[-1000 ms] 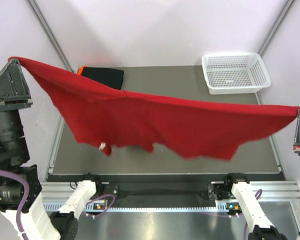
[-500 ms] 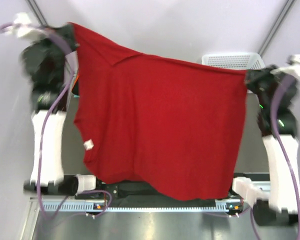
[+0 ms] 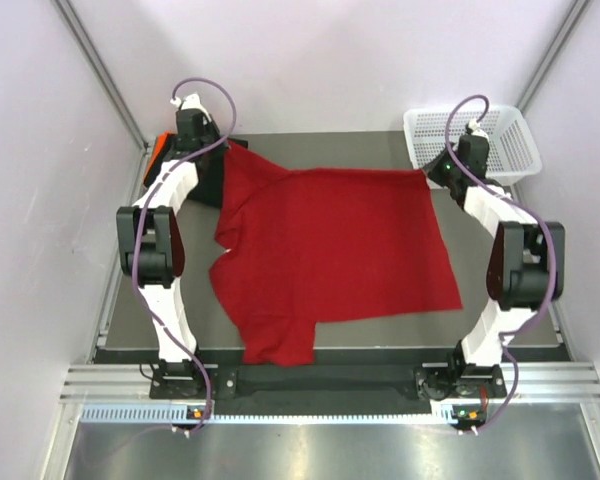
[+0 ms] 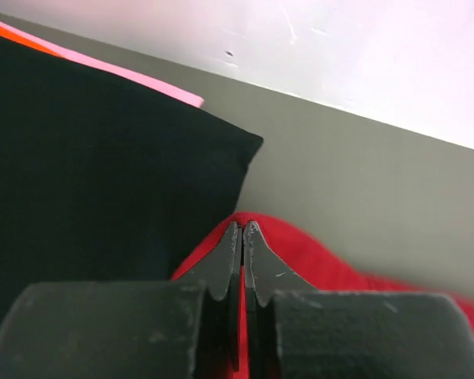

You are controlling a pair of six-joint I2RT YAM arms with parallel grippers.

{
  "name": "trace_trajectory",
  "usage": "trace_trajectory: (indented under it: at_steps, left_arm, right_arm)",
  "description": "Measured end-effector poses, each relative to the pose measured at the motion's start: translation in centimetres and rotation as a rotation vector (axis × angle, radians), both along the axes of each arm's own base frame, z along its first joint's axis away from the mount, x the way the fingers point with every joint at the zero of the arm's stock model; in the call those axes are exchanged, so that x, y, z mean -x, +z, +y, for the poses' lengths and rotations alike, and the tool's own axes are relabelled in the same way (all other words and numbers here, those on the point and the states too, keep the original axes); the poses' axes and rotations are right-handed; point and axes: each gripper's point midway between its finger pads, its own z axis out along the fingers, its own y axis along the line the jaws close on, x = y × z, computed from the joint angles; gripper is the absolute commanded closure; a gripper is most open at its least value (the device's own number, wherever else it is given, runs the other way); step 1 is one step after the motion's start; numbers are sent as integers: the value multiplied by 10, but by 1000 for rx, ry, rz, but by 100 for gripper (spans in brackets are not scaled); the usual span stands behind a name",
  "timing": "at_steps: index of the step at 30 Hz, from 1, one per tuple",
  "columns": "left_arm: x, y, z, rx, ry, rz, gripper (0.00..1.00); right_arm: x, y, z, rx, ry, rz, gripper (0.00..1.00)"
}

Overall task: Fold and stack the t-shirts
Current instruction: Flatten the tshirt out, then fold the tshirt

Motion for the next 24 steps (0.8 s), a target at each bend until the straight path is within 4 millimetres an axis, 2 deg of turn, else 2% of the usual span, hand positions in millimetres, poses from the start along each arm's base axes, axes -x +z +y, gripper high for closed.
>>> trace_trajectory:
  at_steps: [3,10,14,21,24]
  left_arm:
    - [-1,-4,-4,26,-13,9,100]
    - [12,0,-10,95,-10,24,100]
    - [39,4,-12,136,15,63,100]
    - [89,41,-15,188,37,54,100]
    - [117,37,-17,213,41,84,100]
  right_arm:
    - [-17,-12,3,-10,17,4,100]
    - [-20,-12,6,-20,31,-8,100]
    - [-19,-15,1,-18,18,5,100]
    - [-15,-19,-16,-32,1,26,100]
    - [-12,-22,-20,-37,4,33,100]
